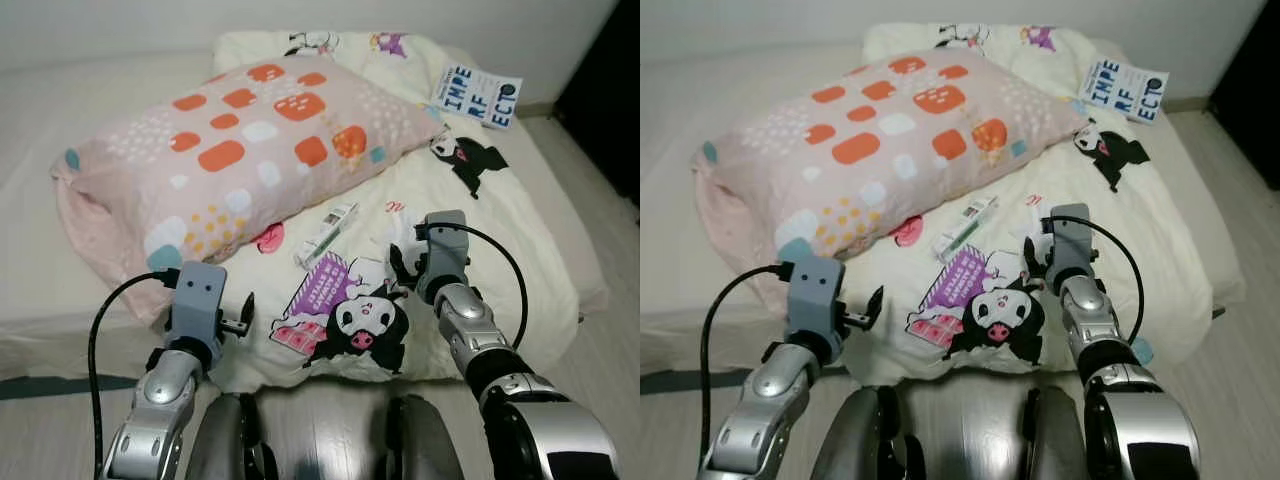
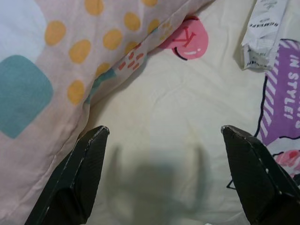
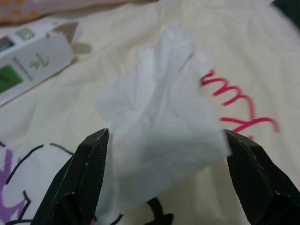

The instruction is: Clean up the room

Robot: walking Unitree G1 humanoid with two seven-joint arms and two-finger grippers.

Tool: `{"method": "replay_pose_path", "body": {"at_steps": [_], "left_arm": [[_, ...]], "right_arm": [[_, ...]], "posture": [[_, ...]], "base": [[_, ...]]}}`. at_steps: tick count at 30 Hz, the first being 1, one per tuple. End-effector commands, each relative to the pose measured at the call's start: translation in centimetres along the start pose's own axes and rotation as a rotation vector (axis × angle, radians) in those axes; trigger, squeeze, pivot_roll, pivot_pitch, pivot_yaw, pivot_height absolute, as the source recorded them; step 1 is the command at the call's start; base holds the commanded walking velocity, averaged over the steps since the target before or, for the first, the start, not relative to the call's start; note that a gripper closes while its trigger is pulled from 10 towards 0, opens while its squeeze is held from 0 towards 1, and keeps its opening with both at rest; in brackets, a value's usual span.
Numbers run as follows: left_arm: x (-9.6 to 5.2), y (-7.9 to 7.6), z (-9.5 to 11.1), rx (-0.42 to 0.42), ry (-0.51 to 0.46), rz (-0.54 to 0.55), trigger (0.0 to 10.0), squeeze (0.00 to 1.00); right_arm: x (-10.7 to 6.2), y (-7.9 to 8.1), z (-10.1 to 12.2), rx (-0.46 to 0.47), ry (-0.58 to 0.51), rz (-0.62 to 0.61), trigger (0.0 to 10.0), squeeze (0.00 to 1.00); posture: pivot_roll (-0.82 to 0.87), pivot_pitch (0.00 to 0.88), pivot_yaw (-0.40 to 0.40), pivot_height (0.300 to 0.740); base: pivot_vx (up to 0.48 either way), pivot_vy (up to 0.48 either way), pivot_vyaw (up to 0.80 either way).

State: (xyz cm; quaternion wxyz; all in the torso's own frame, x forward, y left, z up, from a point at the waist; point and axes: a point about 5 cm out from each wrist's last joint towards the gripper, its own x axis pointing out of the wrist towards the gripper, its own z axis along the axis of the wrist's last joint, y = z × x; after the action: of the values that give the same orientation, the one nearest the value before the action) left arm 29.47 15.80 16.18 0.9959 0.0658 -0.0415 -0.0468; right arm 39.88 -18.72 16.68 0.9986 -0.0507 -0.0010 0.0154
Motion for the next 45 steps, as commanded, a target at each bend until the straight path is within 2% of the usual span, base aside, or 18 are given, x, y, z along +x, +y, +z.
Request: {"method": "replay_pose_path", "body": {"at_steps": [1, 5, 10, 22, 28, 29, 30, 31, 45], "left_arm": [[-1.0, 0.5, -0.6, 0.011, 0.045, 0.0, 10.0, 0.0], [-1.7, 0.6, -0.5, 0.017, 0.059, 0.001, 10.0, 0.0], [-2.4, 1.0, -0.2, 0.013, 0.076, 0.031, 10.0, 0.0], [-2.7, 1.1, 0.2, 0.015, 0.083, 0.04, 10.0, 0.0], [-2.6, 0.8, 0.2, 0.019, 0.096, 0.027, 10.0, 0.0], [-2.6, 0.8, 0.2, 0.02, 0.096, 0.026, 10.0, 0.0], [-2.6, 0.8, 0.2, 0.02, 0.097, 0.026, 10.0, 0.0], [-2.6, 0.8, 0.2, 0.021, 0.097, 0.026, 10.0, 0.0], [-2.7, 1.4, 0.6, 0.044, 0.101, 0.028, 10.0, 0.0]], "right_arm": [[-0.2, -0.4, -1.0, 0.013, 0.063, -0.014, 10.0, 0.0], [-0.1, -1.0, -0.7, -0.006, 0.072, -0.033, 10.0, 0.0], [0.2, -1.8, 0.6, -0.023, 0.03, -0.057, 10.0, 0.0], [0.7, -1.7, 2.6, -0.044, -0.049, -0.061, 10.0, 0.0], [0.7, -1.6, 2.1, -0.054, -0.017, -0.059, 10.0, 0.0], [0.6, -1.7, 2.0, -0.055, -0.012, -0.06, 3.9, 0.0], [0.6, -1.7, 1.9, -0.056, -0.01, -0.061, 3.9, 0.0], [0.6, -1.7, 1.8, -0.053, -0.006, -0.062, 0.0, 0.0], [0.6, -1.8, 1.6, -0.038, 0.007, -0.072, 0.0, 0.0]], "posture": [[0.2, 0.525, 0.05, 0.598], [0.22, 0.54, 0.054, 0.598], [0.25, 0.545, 0.057, 0.598], [0.25, 0.543, 0.055, 0.598], [0.25, 0.543, 0.055, 0.598], [0.25, 0.542, 0.056, 0.598], [0.25, 0.542, 0.056, 0.598], [0.25, 0.541, 0.057, 0.598], [0.28, 0.534, 0.065, 0.598]], "base": [[0.0, 0.0, 0.0], [0.0, 0.0, 0.0], [0.0, 0.0, 0.0], [0.0, 0.0, 0.0], [0.0, 0.0, 0.0], [0.0, 0.0, 0.0], [0.0, 0.0, 0.0], [0.0, 0.0, 0.0], [0.0, 0.0, 0.0]]}}
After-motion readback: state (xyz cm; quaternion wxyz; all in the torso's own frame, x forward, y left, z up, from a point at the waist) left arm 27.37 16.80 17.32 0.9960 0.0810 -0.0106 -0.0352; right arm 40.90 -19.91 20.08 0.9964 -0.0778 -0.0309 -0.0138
